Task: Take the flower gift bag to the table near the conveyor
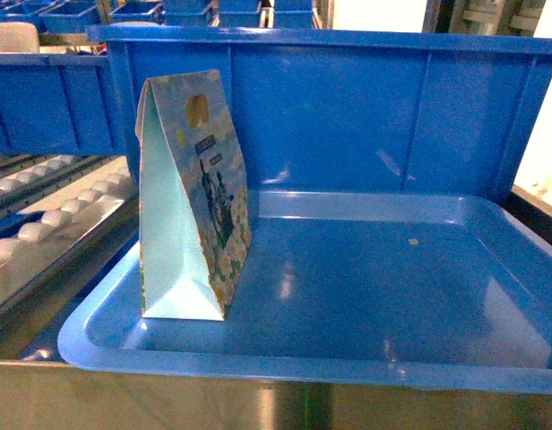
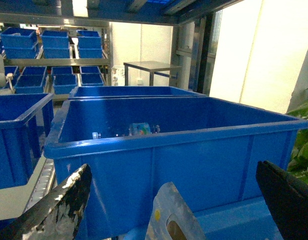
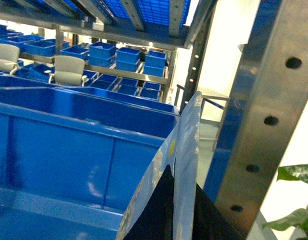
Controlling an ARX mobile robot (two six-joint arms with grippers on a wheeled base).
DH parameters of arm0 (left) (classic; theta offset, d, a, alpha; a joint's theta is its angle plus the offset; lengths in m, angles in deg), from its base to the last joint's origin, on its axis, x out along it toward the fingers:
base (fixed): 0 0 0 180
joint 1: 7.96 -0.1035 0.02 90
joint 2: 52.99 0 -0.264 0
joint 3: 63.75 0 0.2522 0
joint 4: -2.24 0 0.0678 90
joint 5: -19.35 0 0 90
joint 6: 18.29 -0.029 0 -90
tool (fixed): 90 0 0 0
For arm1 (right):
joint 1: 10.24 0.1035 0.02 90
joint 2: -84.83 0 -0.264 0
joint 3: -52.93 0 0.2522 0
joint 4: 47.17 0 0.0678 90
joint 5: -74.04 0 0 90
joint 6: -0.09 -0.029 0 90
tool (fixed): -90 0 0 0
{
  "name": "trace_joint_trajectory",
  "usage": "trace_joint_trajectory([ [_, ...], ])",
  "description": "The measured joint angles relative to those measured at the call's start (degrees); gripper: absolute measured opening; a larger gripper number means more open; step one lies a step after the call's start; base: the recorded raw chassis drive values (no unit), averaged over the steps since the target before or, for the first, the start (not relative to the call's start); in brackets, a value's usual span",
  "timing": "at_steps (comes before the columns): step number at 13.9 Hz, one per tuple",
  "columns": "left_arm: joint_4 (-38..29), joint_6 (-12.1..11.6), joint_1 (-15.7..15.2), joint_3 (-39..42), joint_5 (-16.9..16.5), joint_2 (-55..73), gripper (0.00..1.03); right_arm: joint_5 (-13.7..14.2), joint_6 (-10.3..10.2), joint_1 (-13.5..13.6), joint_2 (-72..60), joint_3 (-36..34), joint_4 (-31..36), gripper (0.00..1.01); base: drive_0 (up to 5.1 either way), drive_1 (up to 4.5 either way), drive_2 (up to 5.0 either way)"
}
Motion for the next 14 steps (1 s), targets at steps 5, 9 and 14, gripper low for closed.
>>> trace_joint_trajectory([
  [5,0.0,0.0,0.0,0.0,0.0,0.0,0.98,0.39,-0.11,-4.22,11.3,-6.03,-4.37,0.03,0.0,0.0,0.0],
  [9,0.0,0.0,0.0,0.0,0.0,0.0,0.98,1.64,-0.22,-5.49,11.8,-6.43,-4.76,0.03,0.0,0.0,0.0],
  [14,4.48,0.5,5.6,-6.78,3.61,4.46,0.98,1.62,-0.22,-5.49,11.8,-6.43,-4.76,0.03,0.0,0.0,0.0],
])
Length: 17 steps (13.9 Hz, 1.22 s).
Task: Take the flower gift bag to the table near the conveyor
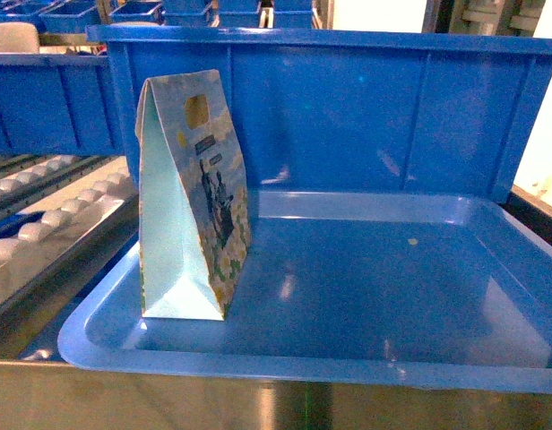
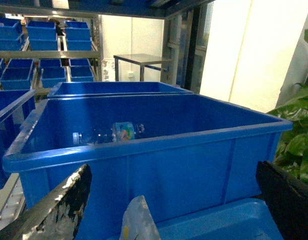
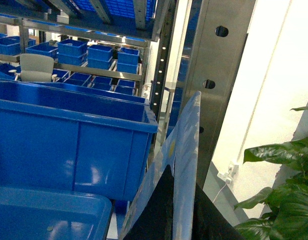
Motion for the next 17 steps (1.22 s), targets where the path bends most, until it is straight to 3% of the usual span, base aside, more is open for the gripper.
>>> trace_joint_trajectory([
  [3,3.02,-0.04,4.28,-1.36,8.92,3.21,0.98,0.0,-0.02,0.0,0.0,0.0,0.0,0.03,0.0,0.0,0.0],
  [5,3.32,-0.02,5.51,-1.33,11.37,5.64,0.98,0.0,0.0,0.0,0.0,0.0,0.0,0.03,0.0,0.0,0.0],
  [8,2.34,-0.13,6.54,-1.14,14.29,9.44,0.98,0.0,0.0,0.0,0.0,0.0,0.0,0.03,0.0,0.0,0.0],
  [17,0.72,0.17,6.25,0.11,17.68,14.16,0.97,0.0,-0.02,0.0,0.02,0.0,0.0,0.03,0.0,0.0,0.0],
])
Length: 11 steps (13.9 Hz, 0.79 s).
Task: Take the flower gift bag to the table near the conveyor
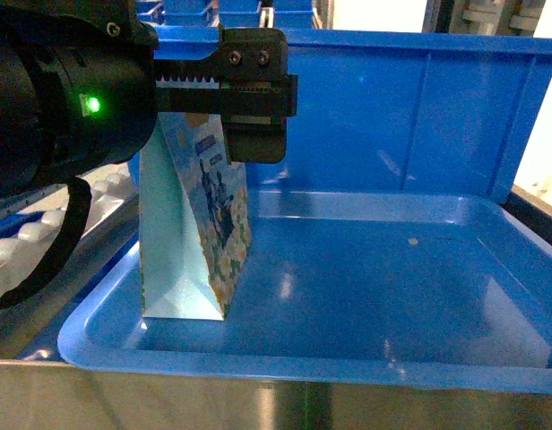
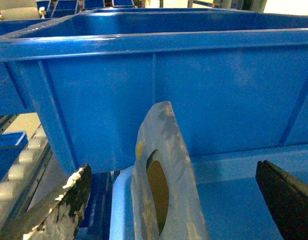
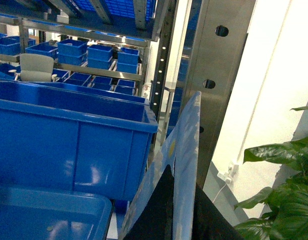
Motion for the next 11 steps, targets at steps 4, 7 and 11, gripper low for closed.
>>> trace_joint_trajectory([
  [4,0.9,0.02,0.59,-0.02,0.94,0.26,0.5,0.0,0.02,0.0,-0.02,0.0,0.0,0.03,0.0,0.0,0.0],
  [7,1.09,0.39,0.57,-0.02,2.05,0.33,0.1,0.0,0.02,0.0,-0.02,0.0,0.0,0.03,0.0,0.0,0.0],
  [11,-0.5,0.42,0.57,0.2,3.34,0.33,0.02,0.0,0.02,0.0,-0.02,0.0,0.0,0.03,0.0,0.0,0.0],
])
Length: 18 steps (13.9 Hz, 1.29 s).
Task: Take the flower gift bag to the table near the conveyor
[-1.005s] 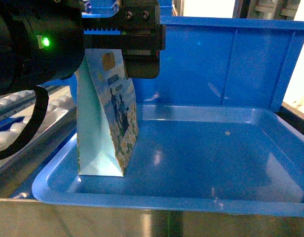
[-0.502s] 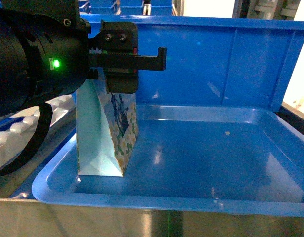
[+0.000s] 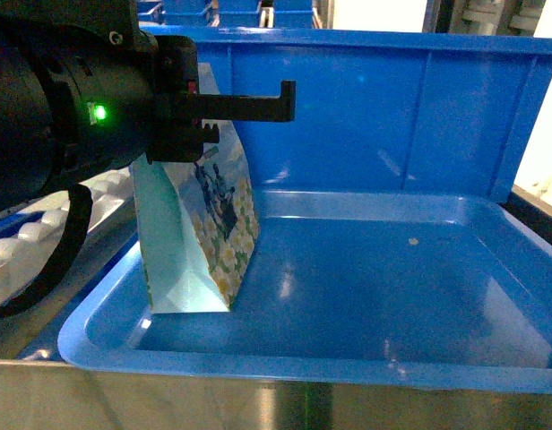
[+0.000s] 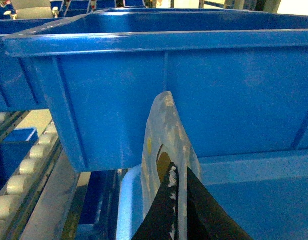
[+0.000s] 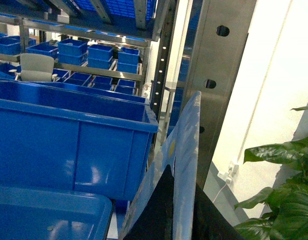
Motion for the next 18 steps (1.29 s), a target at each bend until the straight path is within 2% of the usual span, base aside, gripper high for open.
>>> trace_joint_trajectory([
  [1,0.04,-0.09,0.0,0.0,0.09,-0.13,0.02,0.0,0.0,0.0,0.0,0.0,0.0,0.03,0.0,0.0,0.0],
  [4,-2.03,-2.67,0.0,0.48,2.25,-3.21,0.02,0.0,0.0,0.0,0.0,0.0,0.0,0.03,0.0,0.0,0.0],
  [6,-1.01,-3.58,-0.28,0.55,3.34,-6.88,0.02,0.0,-0.02,0.0,0.0,0.0,0.0,0.03,0.0,0.0,0.0],
  [9,-1.42,-5.42,-0.76,1.33,3.54,-11.41,0.02,0.0,-0.02,0.0,0.0,0.0,0.0,0.03,0.0,0.0,0.0],
  [15,1.44,-12.33,0.44,8.28,3.65,-26.1,0.02,0.0,0.0,0.0,0.0,0.0,0.02,0.03,0.0,0.0,0.0],
  [18,1.4,-13.22,0.44,8.48,3.65,-26.93,0.02,0.0,-0.02,0.0,0.02,0.0,0.02,0.03,0.0,0.0,0.0],
])
